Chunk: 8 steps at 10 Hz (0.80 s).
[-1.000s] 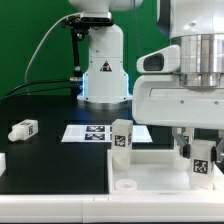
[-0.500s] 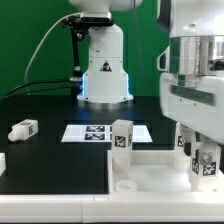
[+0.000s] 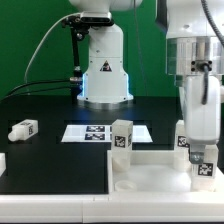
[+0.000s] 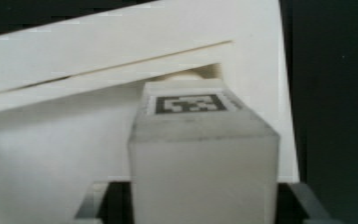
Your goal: Assemble square table
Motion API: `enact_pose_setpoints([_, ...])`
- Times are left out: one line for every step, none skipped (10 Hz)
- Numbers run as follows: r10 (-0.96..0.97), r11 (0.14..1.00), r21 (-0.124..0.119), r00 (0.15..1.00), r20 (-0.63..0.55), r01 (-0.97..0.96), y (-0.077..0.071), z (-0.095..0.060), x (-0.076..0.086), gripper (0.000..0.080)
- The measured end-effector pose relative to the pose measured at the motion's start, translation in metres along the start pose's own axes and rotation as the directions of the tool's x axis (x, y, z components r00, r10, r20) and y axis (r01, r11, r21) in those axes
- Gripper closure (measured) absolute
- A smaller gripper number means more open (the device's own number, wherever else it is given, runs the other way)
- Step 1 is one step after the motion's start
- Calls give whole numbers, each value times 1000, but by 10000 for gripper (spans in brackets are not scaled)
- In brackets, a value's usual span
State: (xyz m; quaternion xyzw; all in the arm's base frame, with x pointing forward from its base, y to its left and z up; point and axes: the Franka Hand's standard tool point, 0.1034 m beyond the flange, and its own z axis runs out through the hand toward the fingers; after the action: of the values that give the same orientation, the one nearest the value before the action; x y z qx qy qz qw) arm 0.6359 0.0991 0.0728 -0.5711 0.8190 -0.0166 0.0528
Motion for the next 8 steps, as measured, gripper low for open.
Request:
enact_pose_setpoints([139, 990, -4, 990, 25, -139, 1, 0, 2, 514])
enact_pose_setpoints([176, 984, 18, 983, 43, -177, 2, 0, 2, 510])
enact_pose_setpoints([177, 983, 31, 983, 48, -179, 2, -1, 2, 510])
enact_pose_setpoints([157, 987, 31, 987, 44, -158, 2, 0, 2, 433])
enact_pose_setpoints([140, 990, 31, 989, 43, -141, 2, 0, 2, 433])
enact_pose_setpoints([107, 994, 32, 993, 42, -109, 2, -1, 3, 298])
enact_pose_setpoints([26, 999, 38, 999, 47, -28, -2, -10, 5, 298])
enact_pose_setpoints([-49, 997, 59, 997, 52, 46, -10, -26, 15, 178])
